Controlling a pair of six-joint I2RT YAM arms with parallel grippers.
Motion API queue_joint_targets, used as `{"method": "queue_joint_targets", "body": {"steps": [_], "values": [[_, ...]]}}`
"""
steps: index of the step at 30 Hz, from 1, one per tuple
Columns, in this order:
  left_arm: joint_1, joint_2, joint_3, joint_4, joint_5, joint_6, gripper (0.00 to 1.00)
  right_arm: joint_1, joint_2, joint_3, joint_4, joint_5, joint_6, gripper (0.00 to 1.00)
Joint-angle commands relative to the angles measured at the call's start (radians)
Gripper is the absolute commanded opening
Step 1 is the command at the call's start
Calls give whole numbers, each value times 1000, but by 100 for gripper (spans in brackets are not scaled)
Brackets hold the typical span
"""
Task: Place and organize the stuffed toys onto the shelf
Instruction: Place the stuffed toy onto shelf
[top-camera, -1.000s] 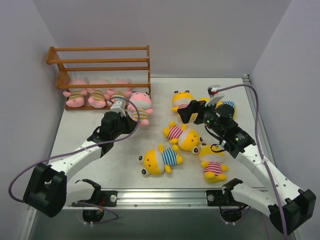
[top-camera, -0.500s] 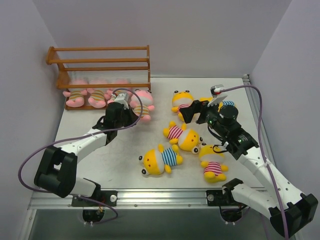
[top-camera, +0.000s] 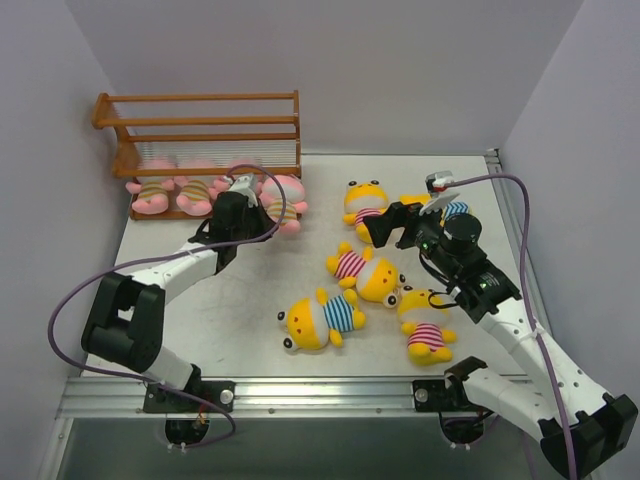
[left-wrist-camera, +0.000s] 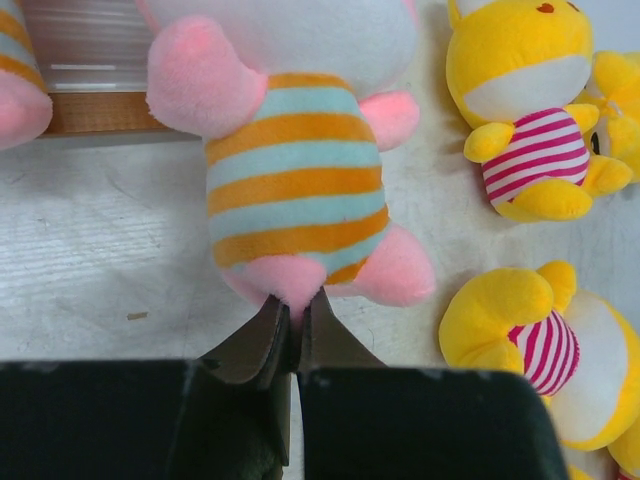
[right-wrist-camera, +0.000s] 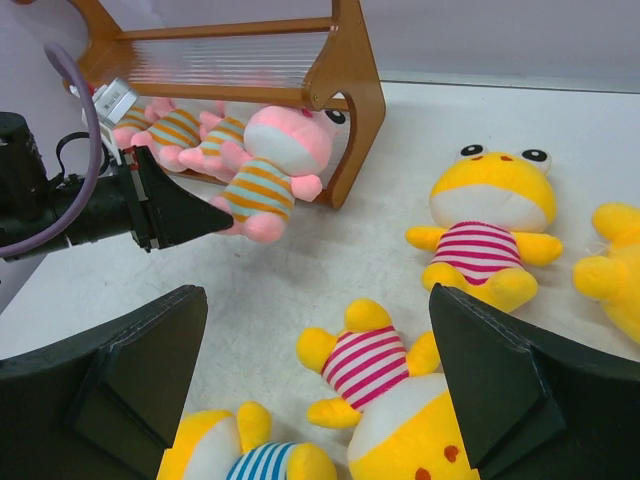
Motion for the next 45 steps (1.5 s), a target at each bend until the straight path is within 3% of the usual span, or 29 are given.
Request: {"method": "queue_joint_targets", "body": {"steps": [1, 17, 28, 45], "values": [[23, 16, 63, 21, 22, 30, 2, -9, -14, -17, 59, 0, -6, 100], [63, 115, 162, 36, 88, 61, 2, -11, -28, -8, 41, 0, -24, 100], [60, 123, 135, 82, 157, 93, 2, -12, -21, -5, 36, -1, -40, 100], [115, 127, 172, -65, 216, 259, 3, -12, -32, -23, 62, -35, -36, 100]]}}
